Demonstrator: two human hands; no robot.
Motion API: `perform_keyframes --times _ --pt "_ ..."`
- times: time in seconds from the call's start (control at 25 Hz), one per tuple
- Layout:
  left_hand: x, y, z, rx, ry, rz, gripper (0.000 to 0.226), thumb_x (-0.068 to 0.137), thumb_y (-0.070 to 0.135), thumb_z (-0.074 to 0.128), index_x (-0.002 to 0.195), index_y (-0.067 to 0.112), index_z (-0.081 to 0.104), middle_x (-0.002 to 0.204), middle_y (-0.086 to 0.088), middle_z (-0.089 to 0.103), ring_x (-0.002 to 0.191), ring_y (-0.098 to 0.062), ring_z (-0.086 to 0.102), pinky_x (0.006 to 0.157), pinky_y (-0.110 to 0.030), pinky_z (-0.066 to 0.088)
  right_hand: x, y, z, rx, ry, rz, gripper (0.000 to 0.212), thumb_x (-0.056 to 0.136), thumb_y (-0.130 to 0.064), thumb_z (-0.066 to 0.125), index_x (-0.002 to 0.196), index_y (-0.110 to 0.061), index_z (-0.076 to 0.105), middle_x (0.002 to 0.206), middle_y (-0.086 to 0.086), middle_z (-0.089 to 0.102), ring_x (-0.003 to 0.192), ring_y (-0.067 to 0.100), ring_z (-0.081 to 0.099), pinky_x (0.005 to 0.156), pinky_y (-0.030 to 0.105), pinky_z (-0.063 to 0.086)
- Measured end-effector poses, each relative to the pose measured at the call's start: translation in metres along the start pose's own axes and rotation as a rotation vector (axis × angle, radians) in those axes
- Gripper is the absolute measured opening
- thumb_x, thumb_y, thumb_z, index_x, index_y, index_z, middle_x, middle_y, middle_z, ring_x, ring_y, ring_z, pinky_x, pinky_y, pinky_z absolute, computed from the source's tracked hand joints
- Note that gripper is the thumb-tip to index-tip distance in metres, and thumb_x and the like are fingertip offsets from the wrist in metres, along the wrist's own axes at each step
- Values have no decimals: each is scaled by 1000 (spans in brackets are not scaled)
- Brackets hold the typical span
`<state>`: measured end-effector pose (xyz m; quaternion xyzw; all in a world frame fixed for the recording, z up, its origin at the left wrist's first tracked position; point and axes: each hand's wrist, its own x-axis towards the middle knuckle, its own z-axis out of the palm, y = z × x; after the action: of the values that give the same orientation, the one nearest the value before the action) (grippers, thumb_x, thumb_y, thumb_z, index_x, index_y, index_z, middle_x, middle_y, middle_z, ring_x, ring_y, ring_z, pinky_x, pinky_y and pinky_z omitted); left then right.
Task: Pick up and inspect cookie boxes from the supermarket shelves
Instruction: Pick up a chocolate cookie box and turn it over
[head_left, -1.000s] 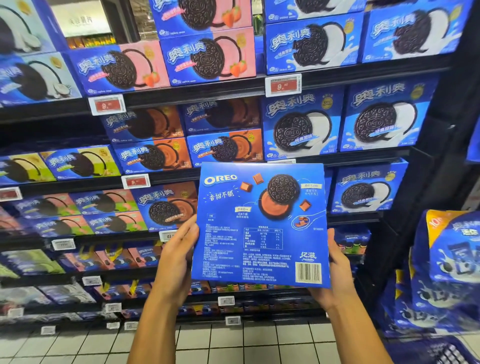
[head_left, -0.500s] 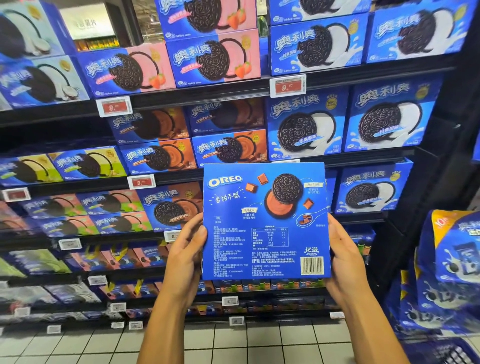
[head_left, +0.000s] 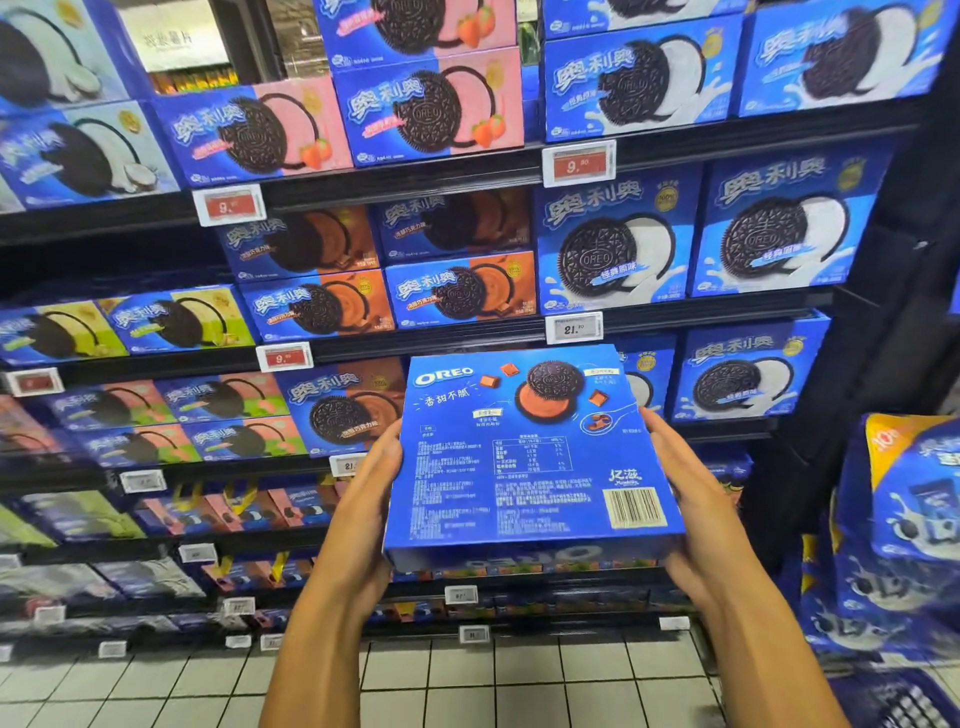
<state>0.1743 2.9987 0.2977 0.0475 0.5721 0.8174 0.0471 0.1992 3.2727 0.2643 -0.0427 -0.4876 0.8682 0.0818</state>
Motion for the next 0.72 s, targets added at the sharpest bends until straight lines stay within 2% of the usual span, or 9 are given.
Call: perform_keyframes --times 0.12,0.24,0.36,0.48,0.56,0.64,0.72 --pt "-1 -2 0 12 7 -65 40 92 54 43 114 36 72 121 3 71 108 -15 69 69 -26 58 -2 -4 2 10 -35 65 41 87 -42 67 126 -28 68 124 4 72 109 23 71 70 34 61" --pt "2 -9 1 60 43 -73 30 94 45 52 108 32 75 114 3 74 99 -10 71 63 -22 56 -1 -7 1 -41 31 83 39 75 -46 74 108 -26 78 110 6 77 91 21 76 62 33 60" --pt "8 -17 2 146 118 -93 21 97 28 57 101 30 77 99 4 77 78 -9 71 56 -22 54 0 -6 -2 -108 109 114 17 89 -43 66 89 -34 80 89 -1 79 70 14 73 51 27 55" --pt "13 -23 1 178 152 -131 20 94 21 58 92 25 78 76 1 72 56 -13 58 49 -22 48 4 -3 -7 -161 157 120 26 96 -39 59 80 -37 79 78 -4 77 61 13 71 47 25 53" --pt "14 -27 2 198 145 -132 20 93 20 57 91 23 77 68 3 67 50 -11 52 46 -20 43 4 -5 -8 -169 187 111 26 96 -39 59 80 -35 80 77 -3 77 59 13 71 45 26 53" --pt "15 -28 2 215 127 -139 19 95 28 57 100 24 75 80 5 73 58 -11 63 53 -26 49 4 -7 -10 -171 212 102 22 94 -42 62 88 -31 79 80 -2 78 61 14 73 44 26 52" --pt "15 -26 2 239 83 -141 23 95 39 58 107 29 74 103 5 76 88 -13 73 70 -33 56 3 -8 -9 -174 180 94 27 87 -51 66 94 -28 79 87 -1 79 68 15 75 45 26 53"
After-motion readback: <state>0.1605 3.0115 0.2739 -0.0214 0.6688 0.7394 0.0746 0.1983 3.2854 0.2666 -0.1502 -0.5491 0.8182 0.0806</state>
